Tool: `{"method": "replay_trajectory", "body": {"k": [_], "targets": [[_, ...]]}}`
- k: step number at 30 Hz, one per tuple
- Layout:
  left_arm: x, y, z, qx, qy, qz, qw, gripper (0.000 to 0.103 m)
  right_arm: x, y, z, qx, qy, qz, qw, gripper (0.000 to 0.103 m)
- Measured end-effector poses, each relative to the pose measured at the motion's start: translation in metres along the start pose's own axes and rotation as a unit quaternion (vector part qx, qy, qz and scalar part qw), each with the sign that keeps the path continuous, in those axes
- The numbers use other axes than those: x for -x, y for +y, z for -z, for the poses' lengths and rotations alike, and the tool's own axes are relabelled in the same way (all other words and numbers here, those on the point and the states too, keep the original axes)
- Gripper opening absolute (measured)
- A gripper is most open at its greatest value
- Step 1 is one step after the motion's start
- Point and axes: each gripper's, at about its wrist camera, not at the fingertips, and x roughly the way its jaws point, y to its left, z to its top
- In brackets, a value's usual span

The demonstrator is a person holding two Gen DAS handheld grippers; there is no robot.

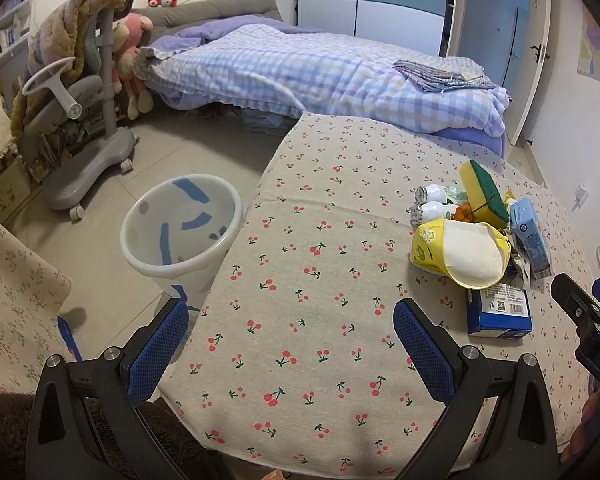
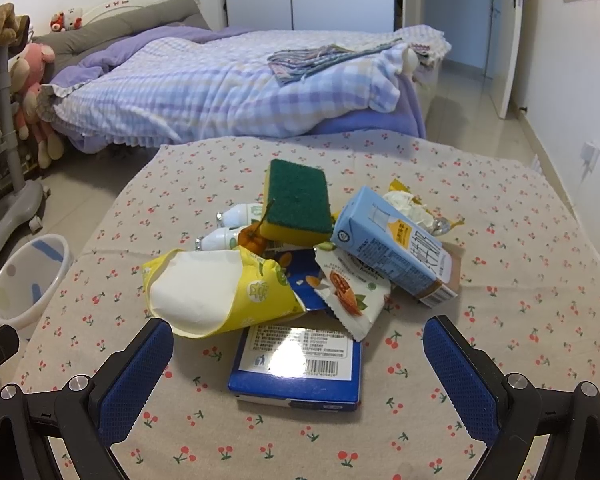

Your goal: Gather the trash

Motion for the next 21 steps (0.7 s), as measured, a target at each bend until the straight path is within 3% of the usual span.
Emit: {"method": "replay_trajectory", "body": {"k": [21], "targets": [[-0.0059, -0.0003, -0.0022, 0.0, 0.016, 0.008, 0.9998, 0.103, -0.0013, -0.0035, -0.0018, -0.011, 0.012, -0.007, 1.0, 0.103]]}}
